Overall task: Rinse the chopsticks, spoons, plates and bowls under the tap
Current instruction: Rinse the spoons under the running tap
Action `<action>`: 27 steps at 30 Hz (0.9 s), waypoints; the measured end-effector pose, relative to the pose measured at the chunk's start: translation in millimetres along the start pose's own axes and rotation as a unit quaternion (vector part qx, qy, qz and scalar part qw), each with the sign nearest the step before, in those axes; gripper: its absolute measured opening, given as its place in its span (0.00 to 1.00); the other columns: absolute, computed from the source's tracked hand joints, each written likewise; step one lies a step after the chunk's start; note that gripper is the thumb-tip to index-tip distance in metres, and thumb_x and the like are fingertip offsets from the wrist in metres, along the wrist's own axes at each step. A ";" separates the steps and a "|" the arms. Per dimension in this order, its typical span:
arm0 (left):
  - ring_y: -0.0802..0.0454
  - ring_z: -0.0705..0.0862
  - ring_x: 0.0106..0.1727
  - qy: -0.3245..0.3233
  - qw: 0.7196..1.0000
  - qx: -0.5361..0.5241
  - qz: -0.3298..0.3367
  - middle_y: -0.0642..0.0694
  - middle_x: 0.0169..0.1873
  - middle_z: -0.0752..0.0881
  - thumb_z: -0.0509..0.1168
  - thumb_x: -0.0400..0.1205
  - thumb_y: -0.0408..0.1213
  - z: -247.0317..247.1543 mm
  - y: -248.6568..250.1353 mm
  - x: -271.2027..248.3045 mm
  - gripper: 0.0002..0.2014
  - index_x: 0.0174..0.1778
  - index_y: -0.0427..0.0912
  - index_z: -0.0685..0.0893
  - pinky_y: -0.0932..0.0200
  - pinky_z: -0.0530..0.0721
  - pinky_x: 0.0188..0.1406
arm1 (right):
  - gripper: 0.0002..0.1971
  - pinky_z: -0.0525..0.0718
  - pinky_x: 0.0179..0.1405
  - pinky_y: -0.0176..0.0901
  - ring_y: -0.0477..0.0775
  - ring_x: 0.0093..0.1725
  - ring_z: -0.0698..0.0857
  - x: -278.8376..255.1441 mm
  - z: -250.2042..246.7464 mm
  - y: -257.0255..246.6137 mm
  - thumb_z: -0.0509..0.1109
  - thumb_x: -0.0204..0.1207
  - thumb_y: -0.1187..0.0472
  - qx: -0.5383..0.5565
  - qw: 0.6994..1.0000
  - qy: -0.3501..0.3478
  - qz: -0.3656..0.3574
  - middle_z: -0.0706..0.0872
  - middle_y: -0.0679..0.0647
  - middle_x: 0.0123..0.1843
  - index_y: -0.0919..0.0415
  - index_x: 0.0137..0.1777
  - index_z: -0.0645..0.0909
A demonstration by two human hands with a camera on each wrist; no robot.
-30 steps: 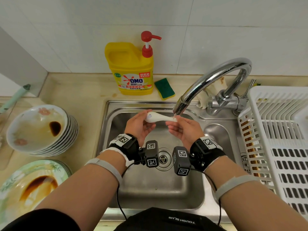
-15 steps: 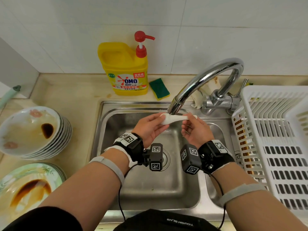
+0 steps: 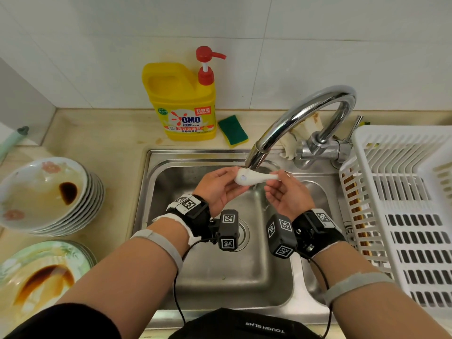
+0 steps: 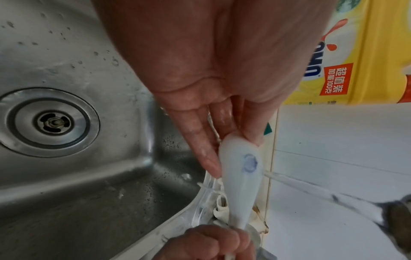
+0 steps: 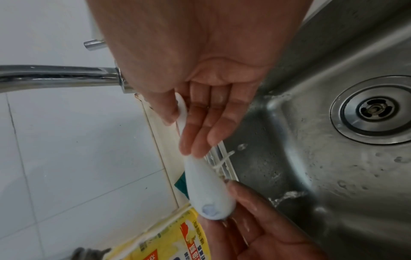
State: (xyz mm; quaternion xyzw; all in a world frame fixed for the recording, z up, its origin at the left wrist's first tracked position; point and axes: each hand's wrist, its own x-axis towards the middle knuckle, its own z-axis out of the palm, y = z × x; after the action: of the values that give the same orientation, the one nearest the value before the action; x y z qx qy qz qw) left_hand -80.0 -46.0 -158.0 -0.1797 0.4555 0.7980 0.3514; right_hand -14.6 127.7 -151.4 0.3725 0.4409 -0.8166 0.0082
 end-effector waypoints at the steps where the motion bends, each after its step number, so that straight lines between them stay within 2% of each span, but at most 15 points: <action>1: 0.43 0.92 0.54 0.004 1.000 0.001 0.003 0.35 0.55 0.92 0.63 0.89 0.31 -1.3 -0.2 0.1 0.08 0.57 0.33 0.86 0.54 0.93 0.50 | 0.11 0.88 0.32 0.37 0.48 0.30 0.88 -0.1 1.7 0.0 0.66 0.88 0.55 -0.001 1.000 -0.005 0.000 0.88 0.54 0.31 0.60 0.49 0.86; 4: 0.42 0.89 0.59 0.028 1.000 0.007 0.004 0.32 0.58 0.88 0.67 0.87 0.33 -3.9 0.0 0.4 0.07 0.55 0.33 0.86 0.55 0.92 0.53 | 0.10 0.87 0.34 0.39 0.49 0.29 0.85 -1.1 8.1 3.2 0.70 0.86 0.57 -0.043 0.999 -0.012 -0.026 0.86 0.55 0.31 0.60 0.45 0.85; 6: 0.42 0.88 0.60 0.046 0.999 0.011 0.010 0.29 0.61 0.87 0.68 0.87 0.33 -5.8 -1.2 1.8 0.07 0.55 0.32 0.86 0.58 0.92 0.52 | 0.09 0.85 0.37 0.42 0.50 0.29 0.83 0.2 11.8 7.8 0.71 0.85 0.60 -0.092 0.994 -0.013 -0.062 0.85 0.56 0.31 0.61 0.43 0.85; 10: 0.41 0.89 0.56 0.061 0.997 0.040 0.008 0.26 0.65 0.86 0.64 0.87 0.24 -8.8 -3.7 4.9 0.14 0.69 0.28 0.81 0.59 0.92 0.48 | 0.07 0.84 0.40 0.48 0.51 0.33 0.84 4.1 12.3 11.1 0.70 0.84 0.66 -0.209 0.970 -0.014 -0.123 0.86 0.56 0.32 0.59 0.46 0.88; 12: 0.41 0.90 0.52 0.059 0.996 0.072 0.005 0.28 0.63 0.86 0.62 0.86 0.18 -8.4 -3.5 4.8 0.16 0.70 0.29 0.81 0.59 0.92 0.47 | 0.08 0.85 0.40 0.49 0.51 0.34 0.85 4.4 10.4 11.3 0.68 0.84 0.67 -0.237 0.961 -0.017 -0.140 0.86 0.56 0.34 0.59 0.48 0.88; 15: 0.44 0.93 0.47 0.035 0.994 0.107 0.000 0.30 0.60 0.87 0.62 0.84 0.16 -6.6 -5.2 4.2 0.17 0.69 0.26 0.82 0.63 0.91 0.44 | 0.07 0.86 0.42 0.50 0.52 0.36 0.86 1.2 9.2 9.3 0.68 0.85 0.67 -0.240 0.957 -0.019 -0.161 0.87 0.56 0.35 0.60 0.50 0.88; 19: 0.42 0.94 0.49 0.029 0.988 0.149 0.006 0.29 0.58 0.88 0.68 0.84 0.21 -3.5 -9.8 6.1 0.13 0.64 0.24 0.84 0.61 0.92 0.48 | 0.06 0.85 0.39 0.45 0.51 0.35 0.86 -1.6 10.2 4.5 0.69 0.84 0.65 -0.231 0.956 -0.020 -0.178 0.87 0.53 0.34 0.60 0.49 0.88; 22: 0.46 0.94 0.42 0.037 0.984 0.172 0.026 0.32 0.53 0.90 0.69 0.84 0.24 -1.9 -10.1 7.4 0.09 0.59 0.27 0.86 0.64 0.91 0.42 | 0.07 0.85 0.37 0.44 0.50 0.35 0.86 1.5 8.4 4.7 0.70 0.84 0.65 -0.228 0.957 -0.017 -0.178 0.87 0.53 0.34 0.56 0.47 0.89; 24: 0.47 0.94 0.41 0.040 0.982 0.181 0.034 0.32 0.53 0.90 0.68 0.85 0.25 -3.6 -8.3 8.4 0.08 0.59 0.28 0.86 0.65 0.90 0.40 | 0.07 0.86 0.38 0.45 0.52 0.36 0.87 4.7 5.5 7.2 0.72 0.83 0.64 -0.227 0.959 -0.010 -0.172 0.88 0.54 0.34 0.54 0.45 0.89; 27: 0.50 0.94 0.38 0.048 0.979 0.196 0.035 0.32 0.52 0.90 0.66 0.87 0.25 -7.7 -2.9 7.1 0.09 0.61 0.29 0.86 0.66 0.90 0.39 | 0.04 0.86 0.40 0.45 0.51 0.36 0.87 8.6 5.0 12.5 0.75 0.80 0.66 -0.223 0.963 -0.006 -0.148 0.89 0.54 0.34 0.57 0.45 0.89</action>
State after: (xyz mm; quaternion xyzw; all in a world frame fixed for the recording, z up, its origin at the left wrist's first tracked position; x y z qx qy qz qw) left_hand -83.0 -48.8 -168.1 -0.1296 0.6258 0.6951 0.3292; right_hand -19.6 119.2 -164.0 0.2867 0.6619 -0.6921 -0.0277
